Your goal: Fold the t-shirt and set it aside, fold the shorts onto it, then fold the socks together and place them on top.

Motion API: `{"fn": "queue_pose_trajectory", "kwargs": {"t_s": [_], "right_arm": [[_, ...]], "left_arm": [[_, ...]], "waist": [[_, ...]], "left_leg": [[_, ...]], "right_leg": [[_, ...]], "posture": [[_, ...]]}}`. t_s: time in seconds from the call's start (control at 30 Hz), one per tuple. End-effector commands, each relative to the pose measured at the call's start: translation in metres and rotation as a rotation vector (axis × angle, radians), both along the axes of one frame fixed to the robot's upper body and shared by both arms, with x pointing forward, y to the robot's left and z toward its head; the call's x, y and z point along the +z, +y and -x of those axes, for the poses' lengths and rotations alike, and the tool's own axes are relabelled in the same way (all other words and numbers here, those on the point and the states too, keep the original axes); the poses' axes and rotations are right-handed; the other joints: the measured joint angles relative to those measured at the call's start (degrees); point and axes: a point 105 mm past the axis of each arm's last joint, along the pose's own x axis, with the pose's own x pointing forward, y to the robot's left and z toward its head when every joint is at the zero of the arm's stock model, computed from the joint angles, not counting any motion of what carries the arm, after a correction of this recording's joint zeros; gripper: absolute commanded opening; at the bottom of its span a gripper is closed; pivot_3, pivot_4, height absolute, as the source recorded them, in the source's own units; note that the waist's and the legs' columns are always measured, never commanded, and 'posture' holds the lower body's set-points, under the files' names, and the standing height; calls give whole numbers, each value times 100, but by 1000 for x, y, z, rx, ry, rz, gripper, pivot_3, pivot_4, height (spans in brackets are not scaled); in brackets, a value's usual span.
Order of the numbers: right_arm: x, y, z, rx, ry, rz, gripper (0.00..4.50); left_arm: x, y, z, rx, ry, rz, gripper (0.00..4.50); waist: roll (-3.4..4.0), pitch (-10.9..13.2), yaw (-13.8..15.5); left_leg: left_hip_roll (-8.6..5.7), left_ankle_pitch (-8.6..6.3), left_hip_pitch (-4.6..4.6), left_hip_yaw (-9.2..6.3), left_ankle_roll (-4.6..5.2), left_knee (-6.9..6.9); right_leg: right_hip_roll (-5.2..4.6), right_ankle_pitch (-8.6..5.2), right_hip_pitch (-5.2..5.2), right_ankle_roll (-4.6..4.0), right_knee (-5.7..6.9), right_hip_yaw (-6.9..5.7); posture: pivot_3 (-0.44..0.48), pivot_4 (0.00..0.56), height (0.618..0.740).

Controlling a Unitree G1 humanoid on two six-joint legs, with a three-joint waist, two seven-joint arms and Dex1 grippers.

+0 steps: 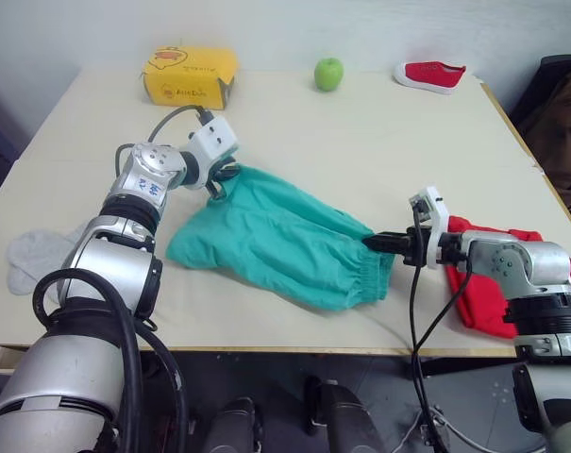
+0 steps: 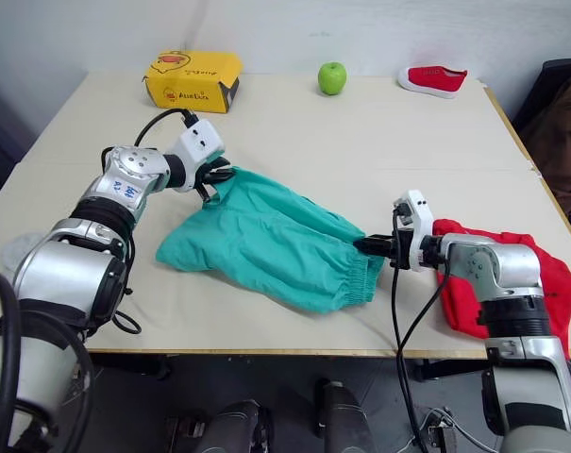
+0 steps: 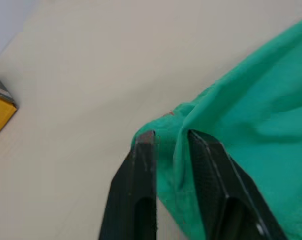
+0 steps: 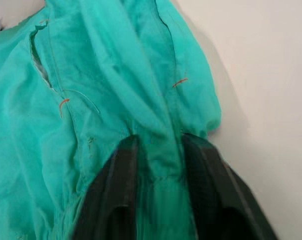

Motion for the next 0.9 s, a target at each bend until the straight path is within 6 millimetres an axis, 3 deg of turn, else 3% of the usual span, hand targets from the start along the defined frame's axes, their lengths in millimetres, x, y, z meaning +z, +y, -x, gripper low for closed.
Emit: {"fn": "queue_pose_trajectory", "kwargs": {"t_s": [0.03,0.2,0.27,0.4,0.57,0.63,0.77,0.9], "right_arm": [[42,-6,14,34,-211,48,2779],[62,4,52,122,-371,135,4459],[55,18,77,222,-429,230,4500],[33,33,104,359,-499,401,4500],[6,46,117,468,-562,537,4500],[-2,51,114,474,-600,581,4500],[-22,55,104,538,-722,743,4500],[-30,54,91,552,-803,830,4500]], "left_arm": [[32,9,3,-28,-78,47,2428],[57,26,20,-143,-134,54,3922],[55,33,44,-317,-79,59,4493],[18,53,95,-525,123,4,4493],[-27,69,154,-556,334,-92,4493],[-43,70,156,-516,303,-161,4493],[-63,70,142,-456,181,-303,4493],[-72,67,128,-432,97,-368,4493]], "waist": [[0,0,3],[0,0,-3],[0,0,12],[4,-2,-40],[-3,-1,-42],[-4,-2,-5],[-7,-4,147],[-8,-5,124]], "left_leg": [[0,0,-2,0,0,-2],[2,-4,-8,1,-8,-7],[2,-4,-7,3,-8,-5],[7,-7,15,10,-12,-4],[16,-13,25,12,-3,3],[20,-18,34,11,-3,0],[6,-17,42,10,14,12],[-2,-20,56,18,27,6]], "right_leg": [[0,0,-2,0,-1,-1],[9,0,-9,0,-10,-20],[9,0,-7,0,-9,-32],[18,-1,9,-1,-11,-27],[26,-1,17,-5,-7,29],[28,-3,21,-7,-12,34],[7,-2,33,-7,-24,32],[-1,-1,44,-5,-19,31]], "posture": [[0,150,740],[0,150,740],[0,150,740],[0,150,740],[0,150,740],[0,150,740],[0,150,740],[0,150,740]]}}
